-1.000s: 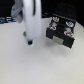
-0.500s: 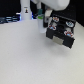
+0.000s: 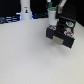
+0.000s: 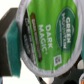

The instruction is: Open the kcup holder, insert the kcup into the holder, and close the kcup holder

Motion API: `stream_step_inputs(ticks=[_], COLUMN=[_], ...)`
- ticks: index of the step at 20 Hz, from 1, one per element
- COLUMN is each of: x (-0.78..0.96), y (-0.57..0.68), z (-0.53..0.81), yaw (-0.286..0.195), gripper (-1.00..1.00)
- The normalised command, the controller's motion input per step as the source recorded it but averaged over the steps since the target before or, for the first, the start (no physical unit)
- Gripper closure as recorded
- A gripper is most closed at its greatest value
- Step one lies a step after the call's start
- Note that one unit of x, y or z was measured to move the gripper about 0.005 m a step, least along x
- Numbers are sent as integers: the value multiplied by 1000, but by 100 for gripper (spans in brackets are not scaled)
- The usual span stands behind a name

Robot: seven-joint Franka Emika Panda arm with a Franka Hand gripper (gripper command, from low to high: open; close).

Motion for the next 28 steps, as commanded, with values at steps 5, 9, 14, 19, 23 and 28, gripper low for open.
stream_step_inputs(ticks=[5, 9, 14, 19, 23, 28], x=[73, 29, -5, -94, -259, -287], y=[600, 580, 536, 461, 391, 205], z=[81, 11, -7, -53, -67, -158], yaw=[58, 67, 82, 108, 129, 113], gripper=[100, 100, 100, 100, 100, 100])
